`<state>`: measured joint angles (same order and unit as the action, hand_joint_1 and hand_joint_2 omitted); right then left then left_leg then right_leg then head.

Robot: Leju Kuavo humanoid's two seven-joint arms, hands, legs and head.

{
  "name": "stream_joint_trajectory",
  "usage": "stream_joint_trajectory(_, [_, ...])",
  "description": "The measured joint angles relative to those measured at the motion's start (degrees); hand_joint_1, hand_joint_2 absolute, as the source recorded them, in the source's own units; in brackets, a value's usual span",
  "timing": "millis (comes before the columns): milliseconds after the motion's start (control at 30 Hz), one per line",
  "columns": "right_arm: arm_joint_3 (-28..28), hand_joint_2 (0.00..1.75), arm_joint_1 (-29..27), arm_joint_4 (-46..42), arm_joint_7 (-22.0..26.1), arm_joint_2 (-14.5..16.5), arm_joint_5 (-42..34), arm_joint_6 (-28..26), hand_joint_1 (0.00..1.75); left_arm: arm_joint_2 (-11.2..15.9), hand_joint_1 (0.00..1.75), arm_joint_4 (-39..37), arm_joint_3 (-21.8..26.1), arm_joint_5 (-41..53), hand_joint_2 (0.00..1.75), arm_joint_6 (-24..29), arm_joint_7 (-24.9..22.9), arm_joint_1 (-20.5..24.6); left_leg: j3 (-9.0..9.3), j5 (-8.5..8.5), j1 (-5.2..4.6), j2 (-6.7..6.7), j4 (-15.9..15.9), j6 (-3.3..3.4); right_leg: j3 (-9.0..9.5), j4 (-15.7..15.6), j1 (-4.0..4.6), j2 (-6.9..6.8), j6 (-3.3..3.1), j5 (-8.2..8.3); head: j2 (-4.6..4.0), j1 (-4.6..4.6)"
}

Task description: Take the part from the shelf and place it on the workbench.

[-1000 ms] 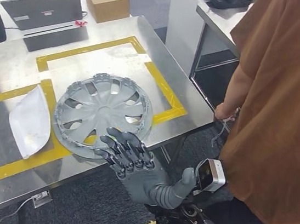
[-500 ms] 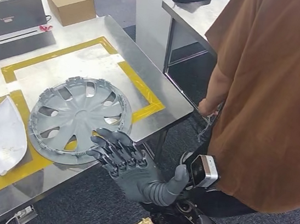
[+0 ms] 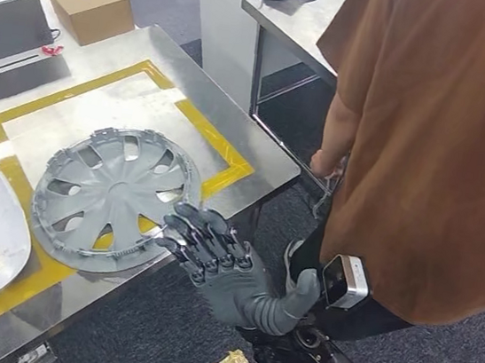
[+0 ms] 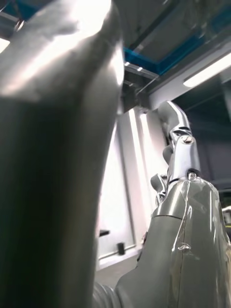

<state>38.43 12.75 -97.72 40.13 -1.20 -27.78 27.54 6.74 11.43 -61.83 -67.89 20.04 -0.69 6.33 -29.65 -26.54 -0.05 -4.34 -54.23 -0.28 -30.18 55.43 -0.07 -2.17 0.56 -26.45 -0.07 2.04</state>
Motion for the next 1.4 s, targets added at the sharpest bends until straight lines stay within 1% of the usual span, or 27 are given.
stream_joint_trajectory(33, [-0.01, 0.00, -0.05, -0.03, 0.00, 0.00, 0.01, -0.07, 0.00, 0.04, 0.00, 0.00, 0.00, 0.04, 0.00, 0.00, -0.01, 0.04, 0.03, -0.18, 0.06, -0.12, -0.10, -0.30, -0.03, -0.17, -0.11, 0.45, -0.27, 0.20, 0.00, -0.07])
stream_joint_trajectory(100, [-0.01, 0.00, -0.03, -0.16, 0.00, 0.00, 0.09, -0.34, 0.00, 0.10, 0.00, 0.00, 0.00, 0.09, 0.00, -0.01, -0.04, 0.09, -0.96, -2.05, 0.26, 1.26, -2.65, -0.94, 0.06, -0.63, -0.42, 1.24, -0.88, 0.63, 0.00, -0.46])
stream_joint_trajectory(167, [-0.01, 0.00, -0.04, -0.27, 0.00, -0.01, 0.25, -0.79, 0.00, 0.09, 0.00, 0.00, 0.00, 0.09, 0.00, -0.01, -0.18, 0.06, -4.49, -5.83, 0.53, 3.24, -9.88, -1.46, -0.13, -0.80, -0.57, 2.00, -1.24, 0.89, 0.00, -1.28])
stream_joint_trajectory(200, [-0.03, 0.00, -0.10, -0.28, 0.00, -0.01, 0.26, -1.02, 0.00, 0.08, 0.00, 0.00, -0.01, 0.09, 0.00, -0.01, -0.30, 0.00, -6.58, -7.42, 0.63, 3.63, -13.94, -1.62, -0.28, -0.79, -0.56, 2.42, -1.31, 0.94, 0.00, -1.60])
stream_joint_trajectory(233, [-0.06, 0.00, -0.20, -0.28, 0.00, -0.02, 0.20, -1.19, 0.00, 0.08, 0.00, 0.00, -0.01, 0.09, 0.00, 0.00, -0.39, -0.07, -8.08, -8.06, 0.69, 3.78, -16.68, -1.73, -0.36, -0.78, -0.56, 2.91, -1.33, 0.98, 0.00, -1.84])
stream_joint_trajectory(267, [-0.11, 0.00, -0.30, -0.29, 0.00, -0.02, 0.10, -1.29, 0.00, 0.09, 0.00, 0.00, -0.02, 0.08, 0.00, 0.00, -0.47, -0.14, -8.49, -7.44, 0.74, 3.83, -17.15, -1.78, -0.37, -0.77, -0.56, 3.42, -1.32, 1.00, 0.00, -2.02])
stream_joint_trajectory(300, [-0.17, 0.00, -0.38, -0.29, 0.00, -0.02, -0.03, -1.31, 0.00, 0.14, 0.00, 0.00, -0.02, 0.08, 0.00, 0.01, -0.50, -0.18, -7.75, -5.75, 0.81, 3.93, -15.25, -1.77, -0.32, -0.75, -0.58, 3.97, -1.31, 1.03, 0.00, -2.18])
stream_joint_trajectory(367, [-0.37, 0.00, -0.44, -0.37, 0.00, -0.02, -0.16, -1.31, 0.00, 0.29, 0.00, 0.00, -0.02, 0.08, 0.00, 0.01, -0.51, -0.19, -3.93, -1.42, 1.08, 5.14, -6.90, -1.63, -0.24, -0.64, -0.59, 4.98, -1.11, 1.01, 0.00, -2.50])
stream_joint_trajectory(400, [-0.48, 0.00, -0.44, -0.41, 0.00, -0.02, -0.17, -1.31, 0.00, 0.36, 0.00, 0.00, -0.02, 0.09, 0.00, 0.01, -0.51, -0.17, -2.34, -0.07, 1.16, 5.89, -3.32, -1.47, -0.32, -0.54, -0.52, 5.45, -0.89, 0.98, 0.00, -2.61])
stream_joint_trajectory(467, [-0.66, 0.00, -0.45, -0.51, 0.01, -0.02, -0.19, -1.31, 0.00, 0.39, 0.00, 0.00, -0.01, 0.09, 0.00, 0.01, -0.51, -0.09, -1.08, 0.51, 1.08, 6.70, -0.32, -0.99, -0.59, -0.50, -0.45, 6.19, -0.23, 1.03, 0.00, -2.66])
stream_joint_trajectory(533, [-0.85, 0.87, -0.49, -0.62, 0.01, -0.03, -0.21, -1.32, 0.00, 0.36, 0.00, 0.00, -0.01, 0.08, 0.00, 0.01, -0.52, 0.00, -1.09, 0.70, 0.97, 5.81, -0.13, -0.27, -0.77, -0.54, -0.52, 6.58, 0.47, 1.08, 0.00, -2.50])
stream_joint_trajectory(600, [-1.08, 1.75, -0.51, -0.79, 0.01, -0.08, -0.28, -1.43, 0.00, 0.30, 0.00, 0.00, -0.02, 0.07, 0.00, 0.01, -0.54, 0.01, -0.96, 0.92, 1.07, 4.90, 0.21, 0.52, -1.81, 1.50, -0.51, 5.12, 1.04, -0.40, 0.00, -2.04])
stream_joint_trajectory(667, [-1.35, 1.75, -0.62, -0.89, 0.02, -0.15, -0.36, -1.66, 0.00, 0.32, 0.00, 0.00, -0.02, 0.07, 0.00, 0.01, -0.57, -0.02, -0.87, 0.92, 1.00, 3.99, 0.34, 1.06, -4.76, 8.17, -0.50, 3.24, 1.40, -4.12, 0.00, -1.27])
stream_joint_trajectory(700, [-1.54, 1.75, -0.75, -0.90, 0.01, -0.22, -0.40, -1.75, 0.00, 0.37, 0.00, 0.00, -0.02, 0.07, 0.00, 0.01, -0.61, -0.06, -0.86, 0.85, 0.90, 3.53, 0.33, 1.25, -6.56, 12.40, -0.52, 2.95, 1.54, -6.00, 0.00, -0.95])
stream_joint_trajectory(733, [-1.72, 1.75, -0.95, -0.90, 0.01, -0.33, -0.48, -1.79, 0.00, 0.42, 0.00, 0.00, -0.02, 0.04, 0.00, 0.00, -0.64, -0.09, -0.82, 0.80, 0.81, 3.04, 0.31, 1.31, -7.91, 15.58, -0.54, 2.87, 1.62, -7.03, 0.00, -0.75])
stream_joint_trajectory(767, [-1.88, 1.75, -1.14, -0.90, 0.01, -0.44, -0.58, -1.78, 0.00, 0.44, 0.00, 0.00, -0.01, 0.00, 0.00, -0.01, -0.68, -0.11, -0.75, 0.72, 0.75, 2.59, 0.30, 1.36, -8.39, 16.87, -0.53, 2.80, 1.65, -7.01, 0.00, -0.61])
stream_joint_trajectory(800, [-2.00, 1.75, -1.27, -0.90, 0.00, -0.53, -0.67, -1.70, 0.00, 0.44, 0.00, 0.00, -0.01, -0.09, 0.00, -0.03, -0.69, -0.12, -0.61, 0.63, 0.72, 2.18, 0.28, 1.35, -7.73, 15.75, -0.53, 2.68, 1.60, -5.89, 0.00, -0.41])
stream_joint_trajectory(867, [-2.21, 1.75, -1.34, -0.90, 0.00, -0.59, -0.78, -1.29, 0.00, 0.38, 0.00, 0.00, -0.01, -0.41, 0.00, -0.09, -0.69, -0.11, -0.13, 0.35, 0.68, 1.48, 0.27, 1.13, -3.94, 8.24, -0.47, 1.69, 1.27, -2.03, 0.00, 0.08])
stream_joint_trajectory(933, [-2.37, 1.75, -1.18, -0.89, 0.00, -0.59, -0.89, -0.67, 0.00, 0.32, 0.00, 0.00, -0.01, -0.78, 0.00, -0.11, -0.69, -0.08, 0.12, 0.06, 0.38, 0.93, 0.06, 0.68, -0.60, 1.65, -0.13, 0.23, 0.75, 0.00, 0.00, 0.46])
stream_joint_trajectory(967, [-2.40, 1.75, -1.10, -0.88, 0.00, -0.59, -1.00, -0.43, 0.00, 0.31, 0.00, 0.00, -0.01, -0.93, 0.00, -0.08, -0.72, -0.06, 0.08, 0.02, 0.22, 0.60, -0.02, 0.45, 0.05, 0.30, 0.02, -0.12, 0.48, 0.07, 0.00, 0.42])
stream_joint_trajectory(1033, [-2.42, 1.75, -0.98, -0.87, 0.00, -0.59, -1.33, -0.10, 0.00, 0.31, 0.00, 0.00, 0.00, -1.16, 0.00, 0.05, -0.87, 0.01, 0.01, 0.02, 0.06, -0.07, -0.04, -0.04, 0.26, -0.15, 0.05, 0.51, -0.07, 0.08, 0.00, 0.16])
stream_joint_trajectory(1100, [-2.42, 1.75, -0.85, -0.86, 0.00, -0.58, -1.78, 0.15, 0.00, 0.31, 0.00, 0.00, 0.02, -1.43, 0.00, 0.25, -1.02, 0.09, -0.43, -1.19, 0.23, 0.97, -1.41, -0.69, 0.23, -0.55, -0.16, 1.25, -0.66, 0.46, 0.00, -0.20])
stream_joint_trajectory(1167, [-2.40, 0.87, -0.59, -0.82, -0.01, -0.54, -2.18, 0.48, 0.00, 0.25, 0.00, 0.00, 0.04, -1.75, 0.00, 0.42, -1.09, 0.10, -3.23, -4.59, 0.48, 3.06, -7.34, -1.21, 0.02, -0.78, -0.35, 1.87, -1.18, 0.79, 0.00, -0.94])
stream_joint_trajectory(1233, [-2.37, 0.00, -0.44, -0.69, -0.01, -0.50, -2.43, 0.73, 0.00, 0.15, 0.00, 0.00, 0.04, -1.99, 0.00, 0.50, -1.19, -0.05, -7.23, -7.65, 0.58, 3.83, -15.03, -1.44, -0.32, -0.76, -0.34, 2.63, -1.42, 0.95, 0.00, -1.60])
stream_joint_trajectory(1267, [-2.36, 0.00, -0.43, -0.58, -0.02, -0.49, -2.52, 0.86, 0.00, 0.12, 0.00, 0.00, 0.04, -2.07, 0.00, 0.53, -1.25, -0.14, -8.27, -7.72, 0.60, 3.88, -16.82, -1.49, -0.40, -0.75, -0.34, 3.10, -1.44, 0.99, 0.00, -1.78])
stream_joint_trajectory(1300, [-2.35, 0.00, -0.42, -0.46, -0.02, -0.47, -2.57, 1.02, 0.00, 0.12, 0.00, 0.00, 0.04, -2.14, 0.00, 0.57, -1.31, -0.20, -8.17, -6.62, 0.63, 3.92, -16.26, -1.48, -0.40, -0.74, -0.35, 3.59, -1.44, 1.03, 0.00, -1.95])
stream_joint_trajectory(1400, [-2.34, 0.00, -0.28, -0.27, -0.02, -0.34, -2.64, 1.39, 0.00, 0.21, 0.00, 0.00, 0.07, -2.32, 0.00, 0.68, -1.44, -0.21, -3.08, -0.70, 0.85, 5.39, -5.14, -1.17, -0.33, -0.59, -0.32, 5.02, -1.19, 1.04, 0.00, -2.48])
